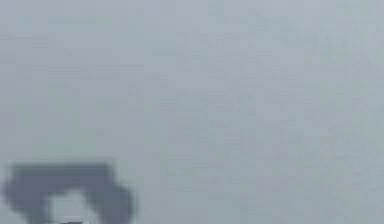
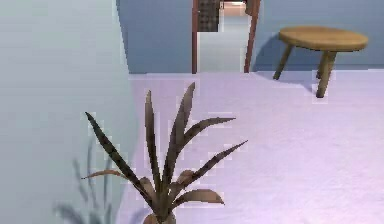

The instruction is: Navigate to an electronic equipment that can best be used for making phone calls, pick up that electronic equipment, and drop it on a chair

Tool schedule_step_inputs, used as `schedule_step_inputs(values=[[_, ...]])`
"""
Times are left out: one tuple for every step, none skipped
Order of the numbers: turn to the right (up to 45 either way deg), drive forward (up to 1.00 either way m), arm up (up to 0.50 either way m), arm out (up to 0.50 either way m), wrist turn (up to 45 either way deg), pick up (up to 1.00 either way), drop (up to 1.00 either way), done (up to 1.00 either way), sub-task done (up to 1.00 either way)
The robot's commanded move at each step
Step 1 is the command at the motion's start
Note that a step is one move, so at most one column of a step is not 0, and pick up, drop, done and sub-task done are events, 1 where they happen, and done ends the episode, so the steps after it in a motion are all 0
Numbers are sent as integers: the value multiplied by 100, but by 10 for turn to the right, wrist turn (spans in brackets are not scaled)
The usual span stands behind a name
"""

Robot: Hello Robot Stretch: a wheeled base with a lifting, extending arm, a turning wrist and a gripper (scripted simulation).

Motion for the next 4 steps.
schedule_step_inputs(values=[[-450,0,0,0,0,0,0,0,0],[-450,0,0,0,0,0,0,0,0],[-450,0,0,0,0,0,0,0,0],[-450,0,0,0,0,0,0,0,0]])
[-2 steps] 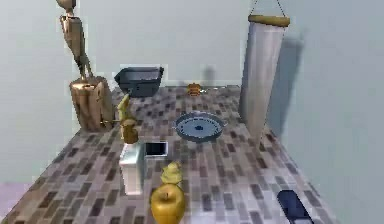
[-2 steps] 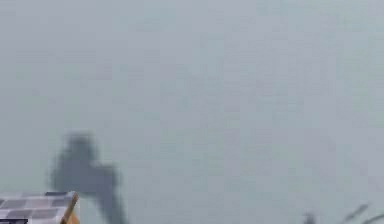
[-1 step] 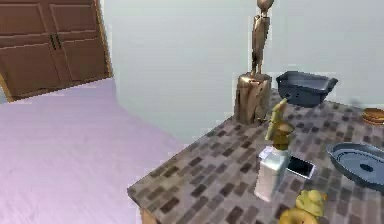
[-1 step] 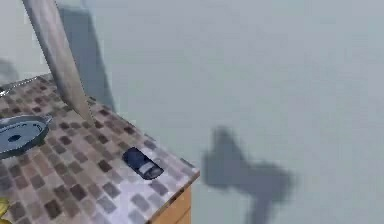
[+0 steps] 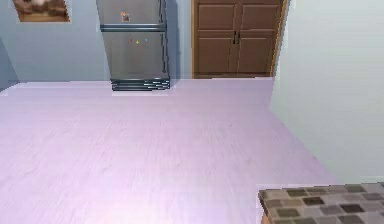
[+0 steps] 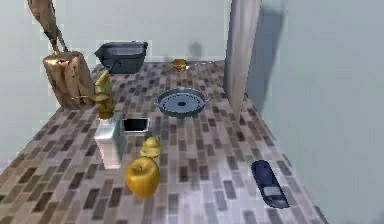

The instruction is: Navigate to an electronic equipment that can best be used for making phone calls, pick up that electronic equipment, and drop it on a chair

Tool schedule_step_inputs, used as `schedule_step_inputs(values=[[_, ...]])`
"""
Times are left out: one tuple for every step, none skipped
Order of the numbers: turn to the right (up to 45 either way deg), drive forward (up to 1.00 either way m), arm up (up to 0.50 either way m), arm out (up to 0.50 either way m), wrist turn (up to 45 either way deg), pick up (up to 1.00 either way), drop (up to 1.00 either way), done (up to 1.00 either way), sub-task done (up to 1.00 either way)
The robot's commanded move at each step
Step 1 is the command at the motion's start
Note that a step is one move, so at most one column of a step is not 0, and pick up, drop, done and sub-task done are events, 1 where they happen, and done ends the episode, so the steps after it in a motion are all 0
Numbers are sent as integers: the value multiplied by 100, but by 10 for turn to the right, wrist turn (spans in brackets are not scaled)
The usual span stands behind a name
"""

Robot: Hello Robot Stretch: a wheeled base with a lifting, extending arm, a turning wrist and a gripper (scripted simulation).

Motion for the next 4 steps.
schedule_step_inputs(values=[[-180,0,0,0,0,0,0,0,0],[0,20,0,0,0,0,0,0,0],[300,0,0,0,0,0,0,0,0],[0,60,0,0,0,0,0,0,0]])
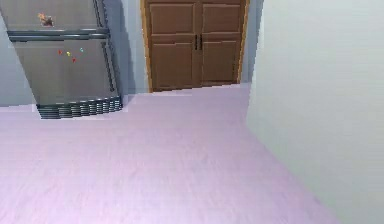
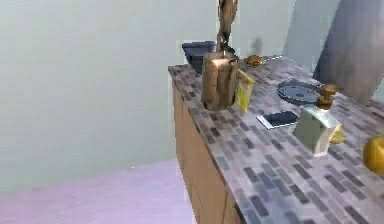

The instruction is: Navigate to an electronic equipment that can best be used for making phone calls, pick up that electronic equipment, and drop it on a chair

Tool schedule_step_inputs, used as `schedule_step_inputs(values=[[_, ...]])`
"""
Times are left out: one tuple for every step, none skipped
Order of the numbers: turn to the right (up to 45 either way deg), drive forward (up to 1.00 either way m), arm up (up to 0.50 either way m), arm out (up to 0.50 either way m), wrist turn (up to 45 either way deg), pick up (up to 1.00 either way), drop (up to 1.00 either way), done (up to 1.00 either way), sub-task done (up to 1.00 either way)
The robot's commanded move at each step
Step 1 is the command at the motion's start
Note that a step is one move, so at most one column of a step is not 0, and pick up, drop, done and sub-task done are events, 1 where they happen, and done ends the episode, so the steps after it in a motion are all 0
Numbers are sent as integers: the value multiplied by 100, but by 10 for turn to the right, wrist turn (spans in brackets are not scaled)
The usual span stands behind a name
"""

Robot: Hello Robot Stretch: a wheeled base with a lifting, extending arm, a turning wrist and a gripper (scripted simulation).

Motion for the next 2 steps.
schedule_step_inputs(values=[[450,0,0,0,0,0,0,0,0],[240,0,0,0,0,0,0,0,0]])
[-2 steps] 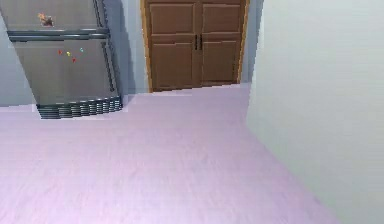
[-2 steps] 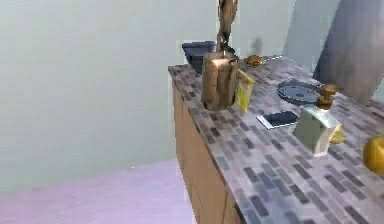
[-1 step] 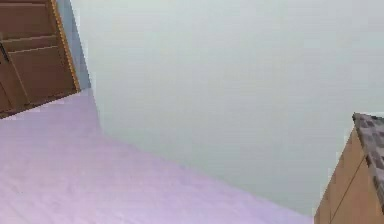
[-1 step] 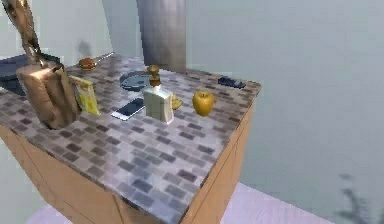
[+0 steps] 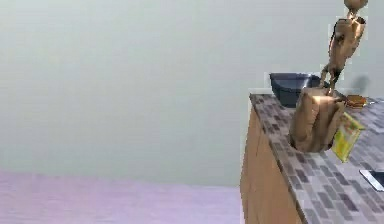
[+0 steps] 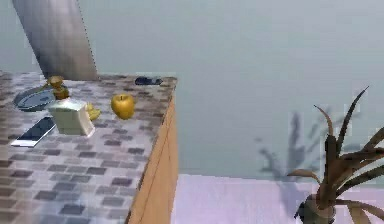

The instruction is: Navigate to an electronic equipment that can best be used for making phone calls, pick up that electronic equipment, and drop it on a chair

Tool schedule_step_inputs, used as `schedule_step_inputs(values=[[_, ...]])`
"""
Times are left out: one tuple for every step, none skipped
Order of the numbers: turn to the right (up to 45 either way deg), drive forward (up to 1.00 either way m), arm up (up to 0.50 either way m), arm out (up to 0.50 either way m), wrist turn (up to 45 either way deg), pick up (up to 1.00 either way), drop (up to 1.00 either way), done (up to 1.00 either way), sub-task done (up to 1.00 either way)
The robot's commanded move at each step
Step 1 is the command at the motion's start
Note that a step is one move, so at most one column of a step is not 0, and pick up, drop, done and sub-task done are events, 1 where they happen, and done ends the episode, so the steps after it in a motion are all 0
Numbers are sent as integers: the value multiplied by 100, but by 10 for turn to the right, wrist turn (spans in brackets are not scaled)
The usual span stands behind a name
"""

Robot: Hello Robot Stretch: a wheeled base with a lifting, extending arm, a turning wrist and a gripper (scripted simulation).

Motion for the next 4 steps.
schedule_step_inputs(values=[[0,70,0,0,0,0,0,0,0],[90,0,0,0,0,0,0,0,0],[0,0,50,0,0,0,0,0,0],[0,0,38,0,0,0,0,0,0]])
